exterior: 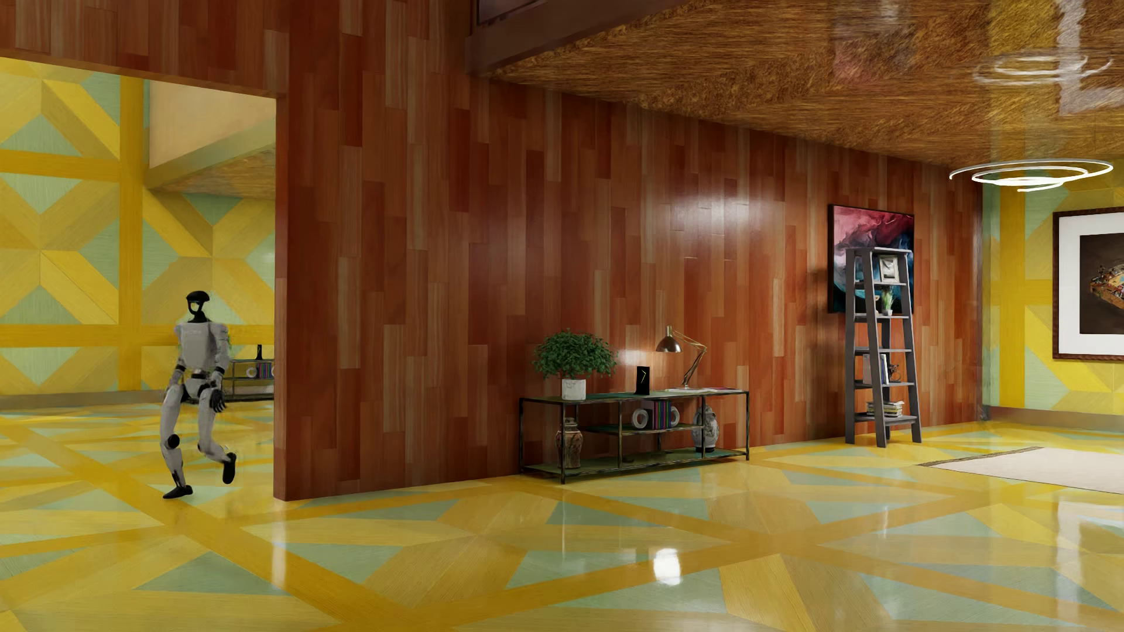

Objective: Head to the dark shelves

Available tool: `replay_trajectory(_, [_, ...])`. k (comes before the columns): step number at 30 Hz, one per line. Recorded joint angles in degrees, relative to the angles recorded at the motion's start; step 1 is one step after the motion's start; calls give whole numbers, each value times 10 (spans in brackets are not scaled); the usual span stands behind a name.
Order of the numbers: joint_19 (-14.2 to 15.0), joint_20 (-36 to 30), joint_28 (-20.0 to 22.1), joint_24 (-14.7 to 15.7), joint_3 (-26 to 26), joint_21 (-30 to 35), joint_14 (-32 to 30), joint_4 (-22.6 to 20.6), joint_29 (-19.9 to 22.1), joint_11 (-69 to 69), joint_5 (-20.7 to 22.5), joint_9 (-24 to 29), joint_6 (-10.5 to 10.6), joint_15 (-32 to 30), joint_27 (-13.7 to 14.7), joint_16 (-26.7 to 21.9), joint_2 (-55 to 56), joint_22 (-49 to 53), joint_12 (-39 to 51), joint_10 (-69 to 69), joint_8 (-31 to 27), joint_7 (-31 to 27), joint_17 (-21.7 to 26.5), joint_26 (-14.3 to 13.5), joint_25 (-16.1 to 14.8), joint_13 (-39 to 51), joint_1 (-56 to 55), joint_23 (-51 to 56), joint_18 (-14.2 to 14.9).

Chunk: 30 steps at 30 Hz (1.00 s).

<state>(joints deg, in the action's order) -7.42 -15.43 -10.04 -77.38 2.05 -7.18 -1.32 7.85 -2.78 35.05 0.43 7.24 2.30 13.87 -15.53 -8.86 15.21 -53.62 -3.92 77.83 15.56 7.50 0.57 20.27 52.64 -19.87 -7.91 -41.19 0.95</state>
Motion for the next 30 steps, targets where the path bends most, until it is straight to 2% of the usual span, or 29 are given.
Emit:
replay_trajectory(1, [6,26,10,3,-12,10,8,18,8,-18,10,2,6,13,8,-7,-33,18,-42,14,-6,-4,5,-9,10,50,-57,-5,-10])
replay_trajectory(2, [10,73,23,31,-25,20,12,30,13,-40,19,3,11,23,18,-2,-67,50,-88,-3,-16,-3,10,-16,13,105,-108,-11,-28])
replay_trajectory(4, [18,190,35,126,-48,46,41,54,21,-76,34,6,18,46,36,22,-125,117,-177,-113,-38,18,21,-21,15,211,-188,-13,-48])
replay_trajectory(5, [22,237,38,167,-58,62,36,61,24,-94,38,8,22,58,46,37,-153,140,-211,-212,-48,42,28,-16,17,258,-208,-9,-47])
replay_trajectory(6, [27,266,42,189,-66,75,18,65,29,-114,43,8,25,68,51,47,-180,151,-233,-342,-55,83,34,-8,17,300,-212,-2,-49])
replay_trajectory(7, [32,276,41,186,-71,84,2,45,37,-140,48,8,28,76,55,48,-211,152,-246,-492,-59,103,37,-1,13,333,-209,7,-26])
replay_trajectory(8, [40,273,35,161,-76,87,3,4,40,-171,51,8,28,83,63,42,-247,145,-252,-633,-59,69,39,8,0,356,-207,21,23])
replay_trajectory(9, [50,259,26,122,-79,88,24,-28,46,-192,51,8,26,90,70,28,-280,131,-250,-701,-58,11,41,4,-12,370,-215,37,18])
replay_trajectory(10, [56,247,21,77,-77,91,28,-35,58,-193,53,8,26,101,74,11,-308,112,-241,-697,-46,31,45,4,-18,372,-221,54,36])
replay_trajectory(11, [57,238,28,32,-76,94,-3,-32,69,-187,50,8,24,105,80,-4,-332,95,-223,-651,-34,72,48,12,-26,364,-221,69,0])
replay_trajectory(12, [61,256,46,20,-78,104,-9,-30,66,-166,40,10,18,91,92,-1,-353,94,-201,-601,-31,97,53,23,-29,350,-222,81,-61])
replay_trajectory(13, [66,301,75,48,-82,113,-47,-25,74,-126,24,11,10,51,90,13,-363,113,-180,-565,-29,115,53,38,-26,330,-208,86,-78])
replay_trajectory(14, [48,346,100,93,-86,122,-54,-26,75,-57,3,14,-2,-3,90,30,-354,138,-156,-523,-30,125,55,48,-20,304,-200,82,-94])
replay_trajectory(15, [60,387,116,151,-89,128,-28,-33,66,55,-25,17,-13,-60,82,46,-321,162,-126,-485,-28,131,58,54,-11,276,-191,70,-111])
replay_trajectory(16, [78,403,123,196,-89,124,3,-48,52,180,-64,20,-25,-129,67,55,-274,172,-92,-464,-24,133,59,52,-8,246,-173,51,-116])
replay_trajectory(17, [83,392,122,213,-85,119,29,-69,34,289,-94,22,-36,-167,53,54,-221,164,-55,-459,-32,129,59,48,-4,215,-146,26,-115])
replay_trajectory(18, [57,368,118,203,-77,110,51,-90,15,371,-115,23,-46,-139,40,48,-166,140,-18,-467,-44,120,64,35,-2,181,-111,-2,-112])
replay_trajectory(19, [52,318,110,168,-68,102,66,-110,0,429,-129,24,-54,-115,18,40,-109,113,28,-483,-60,108,60,21,3,149,-74,-29,-108])
replay_trajectory(21, [34,209,105,93,-44,73,87,-146,-17,462,-153,22,-63,-119,-8,27,-3,102,104,-530,-86,73,58,-46,11,88,7,-65,-101])
replay_trajectory(22, [36,167,103,77,-31,53,99,-158,-20,439,-152,20,-66,-115,-15,28,41,116,137,-551,-95,51,56,-86,8,52,44,-65,-97])
replay_trajectory(23, [25,141,110,78,-20,34,111,-168,-21,388,-158,18,-68,-115,-14,34,78,142,165,-572,-92,29,51,-111,-1,14,80,-56,-94])
replay_trajectory(24, [28,128,116,98,-11,17,124,-176,-19,313,-157,15,-70,-112,-3,44,106,176,185,-589,-89,10,46,-126,-13,-24,113,-44,-89])
replay_trajectory(25, [38,123,119,131,-5,1,138,-182,-12,211,-156,12,-72,-122,1,56,123,217,199,-605,-81,-4,42,-130,-21,-59,144,-35,-84])
replay_trajectory(26, [54,124,125,182,0,-14,152,-188,-10,74,-143,9,-74,-134,-2,72,126,265,205,-618,-80,-16,36,-136,-30,-88,171,-25,-79])
replay_trajectory(27, [64,127,123,240,4,-25,166,-190,-16,-84,-117,7,-75,-146,-1,85,119,312,209,-628,-100,-26,29,-137,-33,-109,195,-19,-74])
replay_trajectory(28, [86,131,118,302,5,-34,181,-191,-13,-218,-92,6,-76,-137,-6,97,109,356,210,-637,-128,-33,22,-128,-29,-124,218,-16,-74])
replay_trajectory(29, [111,139,118,373,4,-40,193,-190,-18,-266,-75,8,-76,-108,-11,109,116,397,209,-630,-131,-31,18,-115,-23,-132,239,-17,-75])
replay_trajectory(30, [134,147,116,438,3,-41,197,-187,-33,-258,-61,10,-76,-121,-13,109,121,431,205,-620,-96,-20,19,-100,-15,-129,259,-22,-75])
